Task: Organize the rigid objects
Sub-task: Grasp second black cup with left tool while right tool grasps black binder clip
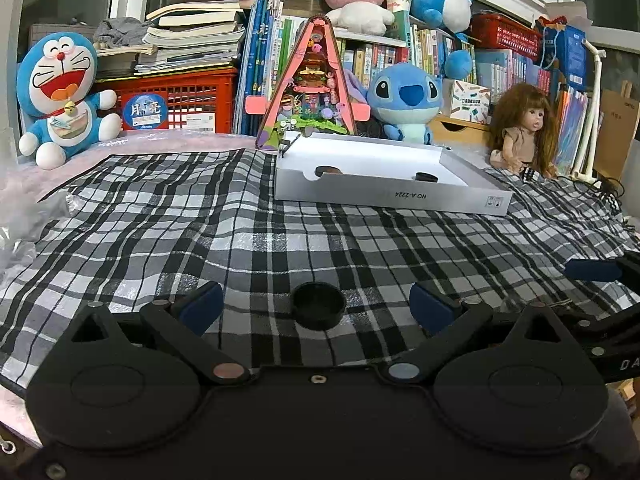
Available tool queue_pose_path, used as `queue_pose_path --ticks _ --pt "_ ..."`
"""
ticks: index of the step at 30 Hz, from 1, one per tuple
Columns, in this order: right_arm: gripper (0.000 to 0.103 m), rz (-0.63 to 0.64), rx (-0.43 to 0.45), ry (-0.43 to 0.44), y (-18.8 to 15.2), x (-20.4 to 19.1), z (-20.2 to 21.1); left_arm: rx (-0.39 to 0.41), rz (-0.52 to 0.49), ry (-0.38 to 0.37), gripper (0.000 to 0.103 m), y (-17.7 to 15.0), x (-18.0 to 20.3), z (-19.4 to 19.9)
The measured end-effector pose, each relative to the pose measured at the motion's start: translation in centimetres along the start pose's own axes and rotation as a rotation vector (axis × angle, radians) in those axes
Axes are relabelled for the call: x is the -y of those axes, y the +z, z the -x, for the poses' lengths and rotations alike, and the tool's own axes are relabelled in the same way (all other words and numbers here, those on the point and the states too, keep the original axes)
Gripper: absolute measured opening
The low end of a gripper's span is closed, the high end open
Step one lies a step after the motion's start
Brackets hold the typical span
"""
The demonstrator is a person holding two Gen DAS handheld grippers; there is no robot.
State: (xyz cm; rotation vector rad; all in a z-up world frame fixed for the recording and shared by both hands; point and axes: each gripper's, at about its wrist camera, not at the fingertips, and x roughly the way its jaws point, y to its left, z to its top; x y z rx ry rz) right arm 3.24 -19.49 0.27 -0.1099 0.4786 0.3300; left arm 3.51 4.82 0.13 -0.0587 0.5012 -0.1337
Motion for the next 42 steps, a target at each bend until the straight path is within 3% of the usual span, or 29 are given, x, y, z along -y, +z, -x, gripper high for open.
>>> queue_pose_path --ticks 8,12,24,26,28,32,36,38,42 --pt "0.103 0.028 0.026 -0.005 -0.3 -0.4 1.0 -0.019 0.010 0.000 0.087 -0.4 -0.5 -0.4" --pt "0.097 0.019 0.024 -0.007 -0.4 -0.3 1.4 -0.018 -0.003 0.001 0.079 -0.5 -0.5 -0.5" --pt "0.084 -0.010 0.017 -0.005 -1.2 -0.2 2.2 -0.022 -0.044 -0.006 0.045 -0.8 0.2 -1.1" --pt "0.083 -0.004 0.017 -0.003 -1.3 -0.3 2.2 -0.024 -0.048 -0.013 0.032 -0.9 0.3 -1.1" --pt "0.081 -0.005 0.017 0.000 -1.4 -0.4 2.1 -0.024 -0.054 -0.016 0.030 -0.9 0.4 -1.0" --pt "0.058 -0.019 -0.001 0.003 -1.4 -0.2 1.8 -0.025 -0.061 -0.017 0.030 -0.9 0.7 -0.9" --pt "0.044 -0.065 -0.019 0.010 -1.6 0.3 1.1 -0.029 -0.058 -0.022 0.030 -0.8 0.8 -0.8" --pt "0.038 -0.074 -0.013 -0.002 -1.6 0.4 1.0 -0.030 -0.062 -0.021 0.030 -0.8 0.8 -0.8" --pt "0.038 -0.084 -0.018 0.000 -1.4 0.6 0.9 -0.030 -0.053 -0.016 0.030 -0.6 0.8 -0.8"
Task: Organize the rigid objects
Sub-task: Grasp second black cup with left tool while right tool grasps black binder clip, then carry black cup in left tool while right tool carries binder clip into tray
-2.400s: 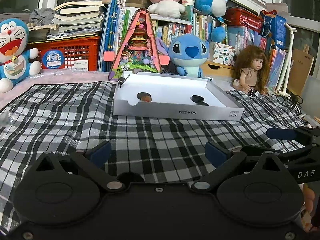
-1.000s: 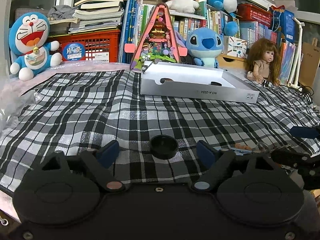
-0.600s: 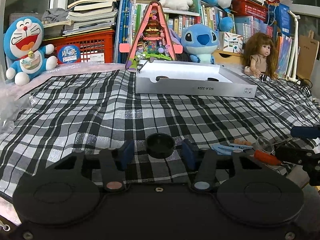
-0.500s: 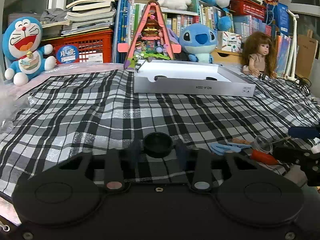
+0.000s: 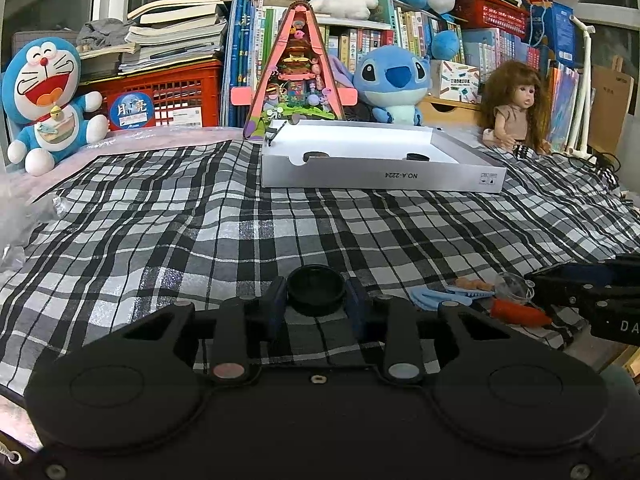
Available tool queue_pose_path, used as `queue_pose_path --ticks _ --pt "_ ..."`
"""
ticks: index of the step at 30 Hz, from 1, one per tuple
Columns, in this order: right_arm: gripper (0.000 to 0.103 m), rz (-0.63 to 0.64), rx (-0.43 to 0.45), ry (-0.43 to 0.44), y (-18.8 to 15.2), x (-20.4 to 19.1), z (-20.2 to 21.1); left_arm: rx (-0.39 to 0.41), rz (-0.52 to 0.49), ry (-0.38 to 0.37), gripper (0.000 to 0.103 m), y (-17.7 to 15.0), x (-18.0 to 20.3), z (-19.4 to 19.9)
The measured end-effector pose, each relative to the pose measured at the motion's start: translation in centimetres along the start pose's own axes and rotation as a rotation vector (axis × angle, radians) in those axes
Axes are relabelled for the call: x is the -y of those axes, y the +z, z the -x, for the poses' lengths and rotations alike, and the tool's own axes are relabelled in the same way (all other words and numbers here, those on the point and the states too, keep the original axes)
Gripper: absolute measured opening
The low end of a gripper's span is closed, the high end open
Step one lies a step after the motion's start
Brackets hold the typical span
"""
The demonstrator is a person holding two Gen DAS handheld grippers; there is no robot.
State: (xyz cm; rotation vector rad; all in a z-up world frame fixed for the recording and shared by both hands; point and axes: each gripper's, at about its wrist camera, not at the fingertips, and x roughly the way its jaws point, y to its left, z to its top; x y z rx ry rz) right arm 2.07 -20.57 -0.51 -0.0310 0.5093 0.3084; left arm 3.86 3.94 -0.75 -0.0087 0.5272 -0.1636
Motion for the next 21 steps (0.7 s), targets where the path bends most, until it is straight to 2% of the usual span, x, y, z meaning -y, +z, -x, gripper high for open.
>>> queue_pose_path --ticks 6,16,21 --pt "0.038 -0.001 0.002 -0.015 0.4 0.2 -0.1 -0.012 0.010 0.045 0.030 0.3 0.0 -0.3" --pt "0.038 -0.034 0.003 -0.043 1.4 1.0 -0.7 -0.017 0.045 0.036 0.030 1.1 -0.3 -0.7" --pt "0.038 -0.045 0.007 -0.053 2.2 1.2 -1.2 -0.016 0.070 0.058 0.030 1.8 -0.6 -1.2"
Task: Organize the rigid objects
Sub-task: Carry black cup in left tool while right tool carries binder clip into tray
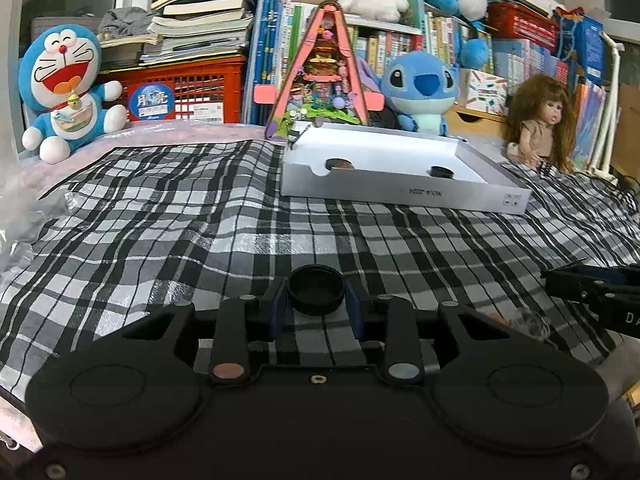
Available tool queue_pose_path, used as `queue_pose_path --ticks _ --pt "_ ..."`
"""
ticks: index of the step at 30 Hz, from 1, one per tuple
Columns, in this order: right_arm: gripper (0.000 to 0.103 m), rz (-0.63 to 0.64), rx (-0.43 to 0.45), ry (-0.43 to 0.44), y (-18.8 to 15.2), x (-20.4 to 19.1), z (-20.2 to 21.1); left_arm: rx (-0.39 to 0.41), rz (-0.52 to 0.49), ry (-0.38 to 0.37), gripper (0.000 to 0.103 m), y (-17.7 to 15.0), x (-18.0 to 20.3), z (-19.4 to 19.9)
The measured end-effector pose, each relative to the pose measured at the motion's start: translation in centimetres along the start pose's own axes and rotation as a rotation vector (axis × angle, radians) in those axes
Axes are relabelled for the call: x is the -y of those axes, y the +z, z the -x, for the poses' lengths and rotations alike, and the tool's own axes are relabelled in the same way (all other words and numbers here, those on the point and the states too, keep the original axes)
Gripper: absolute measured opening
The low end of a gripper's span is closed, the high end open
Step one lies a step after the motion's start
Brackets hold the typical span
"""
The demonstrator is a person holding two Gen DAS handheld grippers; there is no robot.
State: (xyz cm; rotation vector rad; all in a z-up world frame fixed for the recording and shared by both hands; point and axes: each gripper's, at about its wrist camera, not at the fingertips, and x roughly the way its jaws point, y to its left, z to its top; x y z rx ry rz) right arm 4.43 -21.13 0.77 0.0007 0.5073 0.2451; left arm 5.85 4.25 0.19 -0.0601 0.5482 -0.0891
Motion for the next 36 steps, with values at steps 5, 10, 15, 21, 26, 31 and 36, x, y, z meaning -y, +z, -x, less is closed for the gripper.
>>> queue_pose_path --ticks 5,10,15,21,26,31,36 --pt "0.038 -0.009 0.011 -0.007 1.1 0.3 -0.5 -0.001 0.026 -0.001 0.030 1.1 -0.1 -0.7" --pt "0.038 -0.036 0.022 -0.016 2.8 1.0 -1.3 0.017 0.020 -0.010 0.030 2.6 0.4 -1.2" --pt "0.038 -0.066 0.020 -0.024 4.2 1.7 -2.3 0.041 0.009 -0.022 0.030 4.4 1.1 -1.8" --pt "0.038 -0.067 0.009 -0.034 6.4 2.3 -4.0 0.063 0.007 -0.050 0.030 7.5 1.7 -3.9" --pt "0.038 -0.083 0.000 -0.031 8.7 2.9 -5.8 0.032 0.028 -0.073 0.030 10.5 2.0 -6.7" --pt "0.038 -0.094 -0.012 -0.030 11.1 3.6 -7.9 -0.017 0.066 -0.096 0.030 13.3 1.9 -10.3" --pt "0.038 -0.122 -0.065 -0.025 13.5 4.6 -10.8 -0.069 0.101 -0.080 0.030 16.5 1.7 -14.7"
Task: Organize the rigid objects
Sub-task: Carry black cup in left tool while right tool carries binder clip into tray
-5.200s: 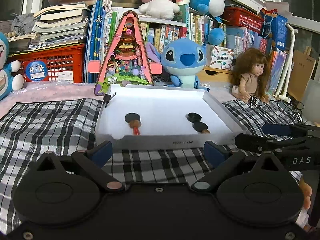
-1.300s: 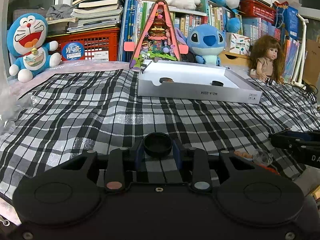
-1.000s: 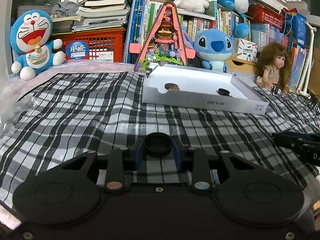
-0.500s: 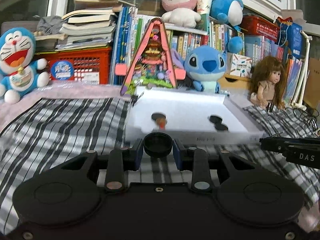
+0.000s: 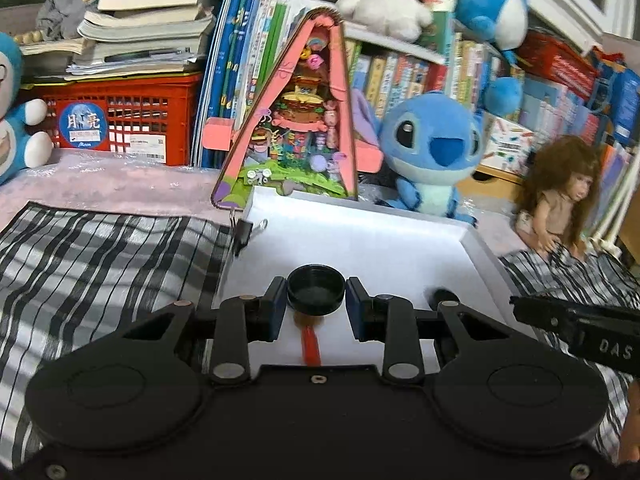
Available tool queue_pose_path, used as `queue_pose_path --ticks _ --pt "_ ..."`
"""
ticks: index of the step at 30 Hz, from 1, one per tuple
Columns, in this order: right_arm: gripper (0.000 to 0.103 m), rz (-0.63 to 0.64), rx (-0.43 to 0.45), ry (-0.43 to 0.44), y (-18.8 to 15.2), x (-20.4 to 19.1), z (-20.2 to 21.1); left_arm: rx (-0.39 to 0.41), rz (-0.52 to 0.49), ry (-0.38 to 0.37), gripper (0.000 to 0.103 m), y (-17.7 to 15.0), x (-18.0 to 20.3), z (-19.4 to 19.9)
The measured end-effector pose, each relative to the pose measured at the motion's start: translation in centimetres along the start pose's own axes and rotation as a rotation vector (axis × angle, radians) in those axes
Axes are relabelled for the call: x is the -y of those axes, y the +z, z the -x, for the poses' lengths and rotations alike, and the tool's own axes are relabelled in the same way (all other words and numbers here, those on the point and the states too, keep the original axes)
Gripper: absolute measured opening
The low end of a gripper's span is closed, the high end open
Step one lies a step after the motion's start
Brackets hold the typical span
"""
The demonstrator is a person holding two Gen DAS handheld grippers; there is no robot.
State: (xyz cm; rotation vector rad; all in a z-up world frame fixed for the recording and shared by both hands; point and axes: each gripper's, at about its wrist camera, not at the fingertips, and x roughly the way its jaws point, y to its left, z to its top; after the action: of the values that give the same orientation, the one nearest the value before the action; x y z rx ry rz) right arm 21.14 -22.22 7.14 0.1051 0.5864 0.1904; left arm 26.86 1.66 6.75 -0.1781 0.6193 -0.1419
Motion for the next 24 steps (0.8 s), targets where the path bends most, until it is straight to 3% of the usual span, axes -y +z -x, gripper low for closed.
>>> queue_pose_path --ticks 10,15,24 --pt "0.038 -0.074 -0.080 -0.020 3.8 1.2 -6.5 -0.058 0.012 0.054 0.030 2.3 -0.1 -6.5" --pt "0.038 -0.048 -0.106 -0.051 4.2 0.6 -8.9 -0.064 -0.074 0.083 0.030 2.0 1.2 -8.3" --pt "0.036 -0.048 -0.137 -0.057 3.7 0.1 -12.0 -0.084 -0.054 0.086 0.030 1.5 1.5 -10.3"
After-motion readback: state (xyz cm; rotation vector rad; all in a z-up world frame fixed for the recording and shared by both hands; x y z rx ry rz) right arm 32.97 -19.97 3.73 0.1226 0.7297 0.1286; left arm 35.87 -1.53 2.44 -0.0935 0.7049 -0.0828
